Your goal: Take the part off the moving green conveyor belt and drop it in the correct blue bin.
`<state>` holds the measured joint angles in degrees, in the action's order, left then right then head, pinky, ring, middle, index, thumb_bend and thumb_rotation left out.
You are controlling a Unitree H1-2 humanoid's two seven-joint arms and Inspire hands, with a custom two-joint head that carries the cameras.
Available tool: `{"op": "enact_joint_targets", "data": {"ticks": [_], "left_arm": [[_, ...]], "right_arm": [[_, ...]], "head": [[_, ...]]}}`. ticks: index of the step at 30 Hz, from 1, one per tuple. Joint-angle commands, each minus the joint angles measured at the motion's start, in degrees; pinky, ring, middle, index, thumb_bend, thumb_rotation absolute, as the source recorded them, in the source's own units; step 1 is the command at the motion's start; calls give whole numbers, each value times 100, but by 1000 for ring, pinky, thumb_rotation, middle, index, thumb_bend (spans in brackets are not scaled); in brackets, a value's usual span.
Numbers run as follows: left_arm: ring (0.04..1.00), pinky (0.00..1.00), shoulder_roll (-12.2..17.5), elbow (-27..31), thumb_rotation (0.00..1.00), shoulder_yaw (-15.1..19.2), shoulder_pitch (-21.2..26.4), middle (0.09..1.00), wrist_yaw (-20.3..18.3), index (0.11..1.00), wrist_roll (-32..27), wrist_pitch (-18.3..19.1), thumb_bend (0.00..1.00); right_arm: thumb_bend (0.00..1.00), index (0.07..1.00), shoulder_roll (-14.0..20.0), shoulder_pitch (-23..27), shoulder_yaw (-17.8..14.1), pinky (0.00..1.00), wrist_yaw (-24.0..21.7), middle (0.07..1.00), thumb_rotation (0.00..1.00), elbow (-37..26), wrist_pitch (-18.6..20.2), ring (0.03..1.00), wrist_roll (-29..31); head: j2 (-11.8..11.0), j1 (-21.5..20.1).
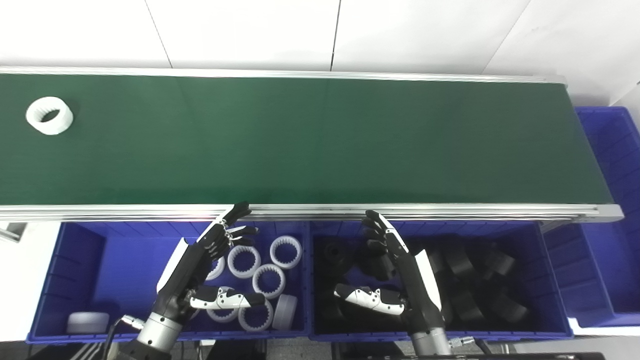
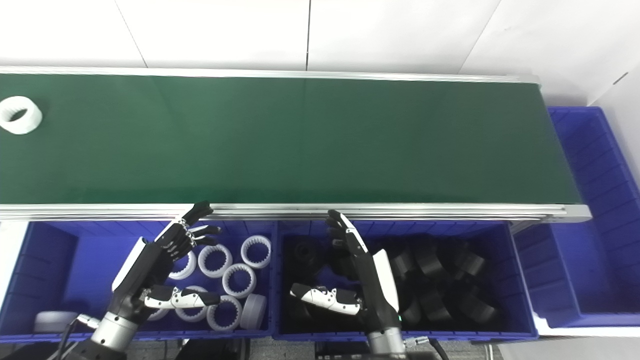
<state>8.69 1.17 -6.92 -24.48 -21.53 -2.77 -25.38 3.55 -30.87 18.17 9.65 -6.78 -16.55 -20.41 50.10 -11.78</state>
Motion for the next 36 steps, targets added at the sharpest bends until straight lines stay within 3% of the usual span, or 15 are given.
{"op": "enact_joint_targets", "data": {"ticks": [1,29,34,36], "left_arm": [[760,712,-47,104,25,44,-9,921,-60,913,-119,-155,714],[785,720,-80,108,59,116,-23,923,-14,904,82,-155,715],[880,811,-13,156,68,60,-13,915,134,794,272,-155,701],[888,833,4,156,53,32,-11,913,169,791,273,-155,702]], "right_arm": [[899,907,-40,-20,1,760,-25,861,376,-105,-323,829,-7],[899,907,-50,-21,-11,769,-14,864,381,-65,-344,837,-57],[901,906,-48,-29,-4,779,-41,870,373,-79,-319,842,-14],[903,905,-50,-35,-6,776,-45,868,379,-94,-291,840,-21]], "head": [[8,6],[-14,-5],[-15,-1],[-20,2]]}}
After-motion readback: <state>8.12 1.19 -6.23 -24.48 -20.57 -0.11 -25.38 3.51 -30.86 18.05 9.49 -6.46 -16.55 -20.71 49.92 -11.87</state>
